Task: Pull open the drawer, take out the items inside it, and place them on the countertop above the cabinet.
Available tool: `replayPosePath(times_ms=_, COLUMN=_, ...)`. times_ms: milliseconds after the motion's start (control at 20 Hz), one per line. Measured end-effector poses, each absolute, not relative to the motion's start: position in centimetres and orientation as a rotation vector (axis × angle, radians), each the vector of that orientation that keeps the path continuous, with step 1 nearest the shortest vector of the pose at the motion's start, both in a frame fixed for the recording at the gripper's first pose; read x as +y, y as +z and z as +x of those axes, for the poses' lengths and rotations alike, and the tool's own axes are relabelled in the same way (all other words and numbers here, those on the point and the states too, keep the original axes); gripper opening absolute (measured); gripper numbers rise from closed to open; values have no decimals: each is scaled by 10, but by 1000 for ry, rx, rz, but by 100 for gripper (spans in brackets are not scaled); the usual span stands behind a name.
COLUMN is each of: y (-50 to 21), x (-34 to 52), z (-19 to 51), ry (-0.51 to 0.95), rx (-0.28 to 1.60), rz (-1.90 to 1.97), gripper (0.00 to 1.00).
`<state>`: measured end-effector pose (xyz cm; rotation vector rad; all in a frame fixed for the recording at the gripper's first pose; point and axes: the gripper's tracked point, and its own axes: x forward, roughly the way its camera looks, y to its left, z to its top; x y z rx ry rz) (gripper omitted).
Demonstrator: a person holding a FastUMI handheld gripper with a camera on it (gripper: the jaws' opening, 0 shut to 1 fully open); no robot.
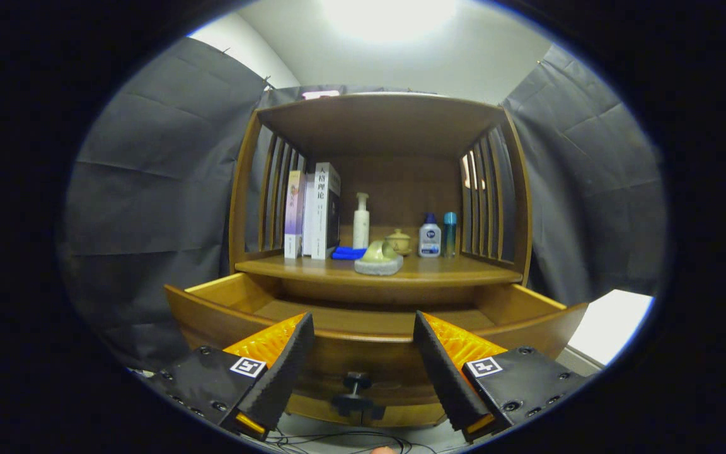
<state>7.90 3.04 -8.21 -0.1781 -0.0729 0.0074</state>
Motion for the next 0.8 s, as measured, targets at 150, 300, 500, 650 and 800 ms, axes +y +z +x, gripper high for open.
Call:
replayPosePath(times_ms=150, y=-95, x=32, z=77, ry=11, rx=-65, rz=-197, gripper=100)
replayPosePath(times_ms=300, y=-117, x=29, z=75, ry=9, rx=-8, rz=-176, gripper=100)
replayPosePath(times_ms=500, y=-150, x=21, z=77, ry=-14, rx=78, rz=-133, gripper=100)
replayPosePath(times_ms=650, y=-171, x=19, z=80, ry=-19, rx=132, rz=-118, gripper=100)
replayPosePath(times_ms=800, y=-180, x=19, z=81, ry=-30, rx=148, rz=-116, gripper=100)
